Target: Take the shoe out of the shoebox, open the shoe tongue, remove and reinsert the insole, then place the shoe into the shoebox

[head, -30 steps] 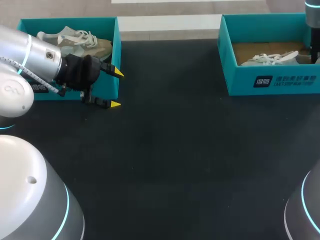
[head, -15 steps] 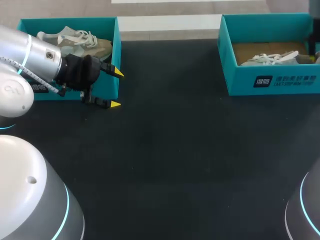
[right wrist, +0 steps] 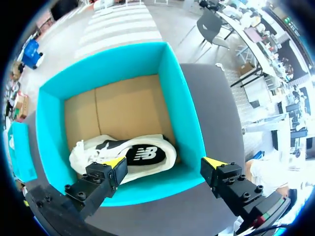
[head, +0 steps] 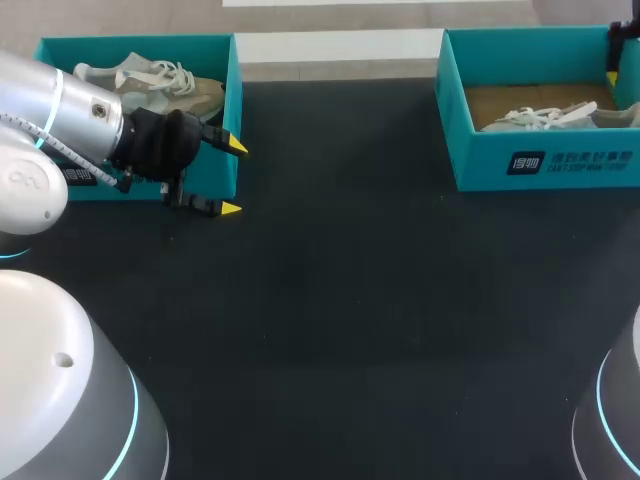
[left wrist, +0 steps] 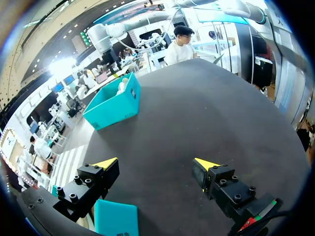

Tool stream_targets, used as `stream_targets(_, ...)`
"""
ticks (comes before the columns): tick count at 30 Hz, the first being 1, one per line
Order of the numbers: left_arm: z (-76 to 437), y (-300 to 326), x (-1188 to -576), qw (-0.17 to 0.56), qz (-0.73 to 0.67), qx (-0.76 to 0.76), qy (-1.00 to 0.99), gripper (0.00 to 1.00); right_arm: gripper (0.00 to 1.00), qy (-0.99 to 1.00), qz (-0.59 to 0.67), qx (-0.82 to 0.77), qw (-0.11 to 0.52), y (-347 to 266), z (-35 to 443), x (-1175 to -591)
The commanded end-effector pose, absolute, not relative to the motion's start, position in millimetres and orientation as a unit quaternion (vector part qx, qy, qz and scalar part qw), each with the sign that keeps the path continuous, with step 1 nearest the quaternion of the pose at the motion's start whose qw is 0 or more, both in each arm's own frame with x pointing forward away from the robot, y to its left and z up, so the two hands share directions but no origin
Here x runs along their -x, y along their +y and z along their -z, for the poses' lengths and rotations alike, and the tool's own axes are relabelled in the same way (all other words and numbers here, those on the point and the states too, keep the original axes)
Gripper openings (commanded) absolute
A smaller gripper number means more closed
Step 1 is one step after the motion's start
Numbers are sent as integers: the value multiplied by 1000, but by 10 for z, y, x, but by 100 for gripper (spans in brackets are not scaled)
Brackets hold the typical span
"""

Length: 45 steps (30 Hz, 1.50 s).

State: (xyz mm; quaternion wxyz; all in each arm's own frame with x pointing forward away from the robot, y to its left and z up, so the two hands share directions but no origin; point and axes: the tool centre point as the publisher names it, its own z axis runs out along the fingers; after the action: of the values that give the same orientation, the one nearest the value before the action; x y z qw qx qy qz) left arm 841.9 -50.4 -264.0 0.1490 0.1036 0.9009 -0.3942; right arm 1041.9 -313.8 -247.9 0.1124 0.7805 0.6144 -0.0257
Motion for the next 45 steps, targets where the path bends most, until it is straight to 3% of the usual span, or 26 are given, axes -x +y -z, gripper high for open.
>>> stream_targets(1,2635,-509,-8409,149,392,-103,902,100,100,620,-3,-774,130,-3026,2240,-10276)
stream_targets(7,2635,-509,-8409,149,392,-103,902,100,100,625,-3,-769,131,-2868,1944,-10151)
stream_targets(21,2635,-509,-8409,149,392,-103,902,100,100,625,-3,-769,131,-2868,1944,-10151)
stream_targets(29,2635,-509,-8409,149,392,-103,902,100,100,665,0,-742,85,-2455,2081,-9667)
stream_targets(45,2438,-91,-9016,160,272,-403,859,100,100,682,1,-729,61,-2328,2216,-9253)
